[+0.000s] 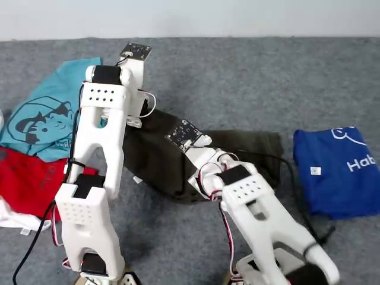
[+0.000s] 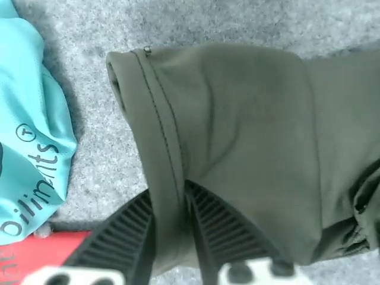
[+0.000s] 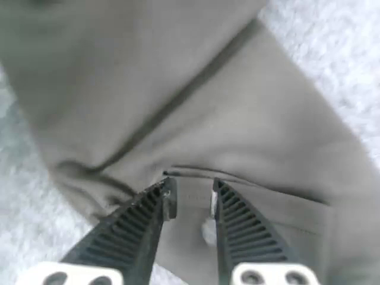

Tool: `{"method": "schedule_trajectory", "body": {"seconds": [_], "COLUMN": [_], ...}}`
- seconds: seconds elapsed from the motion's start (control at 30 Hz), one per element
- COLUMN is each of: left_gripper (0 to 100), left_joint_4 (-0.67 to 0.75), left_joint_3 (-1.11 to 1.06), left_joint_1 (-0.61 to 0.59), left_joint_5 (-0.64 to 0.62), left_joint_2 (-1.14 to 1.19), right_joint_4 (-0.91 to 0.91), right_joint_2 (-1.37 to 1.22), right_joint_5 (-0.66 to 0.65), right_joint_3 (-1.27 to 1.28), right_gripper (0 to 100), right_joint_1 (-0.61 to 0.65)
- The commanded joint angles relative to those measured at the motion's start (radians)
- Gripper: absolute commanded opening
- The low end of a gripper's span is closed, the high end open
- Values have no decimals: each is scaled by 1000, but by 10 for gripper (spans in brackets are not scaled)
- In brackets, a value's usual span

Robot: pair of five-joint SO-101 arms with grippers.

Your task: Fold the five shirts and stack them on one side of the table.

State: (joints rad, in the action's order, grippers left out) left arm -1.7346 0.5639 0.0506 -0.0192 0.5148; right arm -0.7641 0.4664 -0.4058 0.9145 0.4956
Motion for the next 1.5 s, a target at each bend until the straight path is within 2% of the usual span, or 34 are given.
{"method": "schedule_trajectory", "body": {"seconds": [0.0,0.23,0.37,0.57,0.77,1.0,1.47], "left_gripper": [37,37,37,37,37,37,37], "left_joint_4": [-21,-21,-21,-21,-21,-21,-21], "left_joint_3": [5,4,4,4,4,4,4], "left_joint_1": [2,2,2,2,2,2,2], "left_joint_5": [-5,-6,-6,-6,-6,-6,-6], "left_joint_2": [-71,-71,-71,-71,-64,-64,-63], "right_joint_4": [-54,90,145,243,249,277,280], "right_joint_2": [125,104,-4,-180,-248,-300,-309], "right_joint_5": [-43,-37,40,43,43,43,43], "right_joint_3": [-38,-11,-17,-18,-49,-51,-51], "right_gripper": [105,105,105,105,105,105,105], "right_joint_1": [1,1,4,8,8,65,65]}}
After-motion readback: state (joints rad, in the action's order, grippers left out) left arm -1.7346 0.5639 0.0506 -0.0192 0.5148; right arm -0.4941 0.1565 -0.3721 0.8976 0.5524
